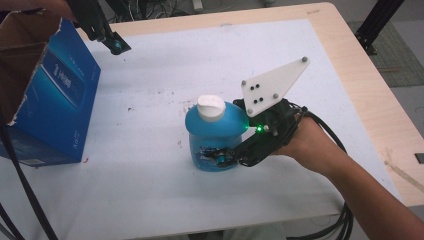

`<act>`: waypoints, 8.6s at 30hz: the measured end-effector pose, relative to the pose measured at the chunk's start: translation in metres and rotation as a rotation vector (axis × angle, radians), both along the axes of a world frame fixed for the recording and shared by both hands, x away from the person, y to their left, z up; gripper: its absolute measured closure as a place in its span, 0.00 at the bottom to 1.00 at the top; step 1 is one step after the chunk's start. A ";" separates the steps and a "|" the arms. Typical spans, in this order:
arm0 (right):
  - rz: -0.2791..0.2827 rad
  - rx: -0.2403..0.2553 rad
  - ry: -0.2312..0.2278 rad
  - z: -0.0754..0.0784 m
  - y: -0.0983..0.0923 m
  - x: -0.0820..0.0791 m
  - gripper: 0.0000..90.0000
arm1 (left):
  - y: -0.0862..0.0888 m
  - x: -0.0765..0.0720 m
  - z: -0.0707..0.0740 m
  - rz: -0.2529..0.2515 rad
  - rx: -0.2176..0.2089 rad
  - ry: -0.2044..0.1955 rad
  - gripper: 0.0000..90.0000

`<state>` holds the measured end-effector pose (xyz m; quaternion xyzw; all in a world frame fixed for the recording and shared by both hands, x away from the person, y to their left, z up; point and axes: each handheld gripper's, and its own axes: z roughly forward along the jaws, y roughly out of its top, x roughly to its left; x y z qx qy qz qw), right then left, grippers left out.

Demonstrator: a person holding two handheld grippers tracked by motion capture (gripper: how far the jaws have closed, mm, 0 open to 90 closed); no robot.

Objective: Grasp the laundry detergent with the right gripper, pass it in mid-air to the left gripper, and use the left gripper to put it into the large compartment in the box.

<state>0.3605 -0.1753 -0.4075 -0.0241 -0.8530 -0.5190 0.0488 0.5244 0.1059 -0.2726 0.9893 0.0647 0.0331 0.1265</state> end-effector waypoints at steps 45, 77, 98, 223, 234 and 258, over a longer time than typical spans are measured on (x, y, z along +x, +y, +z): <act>0.010 -0.071 -0.107 0.094 -0.008 0.074 0.50 | -0.023 -0.062 0.041 -0.046 0.007 0.018 0.02; 0.103 -0.064 -0.068 0.075 0.039 0.087 0.50 | -0.053 -0.081 0.053 -0.097 0.006 0.076 0.02; 0.095 -0.070 -0.044 0.081 0.065 0.086 0.50 | -0.073 -0.083 0.052 -0.131 0.001 0.073 0.02; -0.169 -0.579 -0.053 0.133 -0.080 0.030 0.01 | 0.136 -0.133 0.185 0.362 0.056 0.005 0.41; -0.184 -0.582 -0.042 0.129 -0.079 0.033 0.01 | 0.153 -0.126 0.157 0.373 0.088 0.014 0.41; -0.206 -0.581 0.011 0.114 -0.082 0.035 0.01 | 0.144 -0.104 0.050 0.320 0.159 0.054 0.41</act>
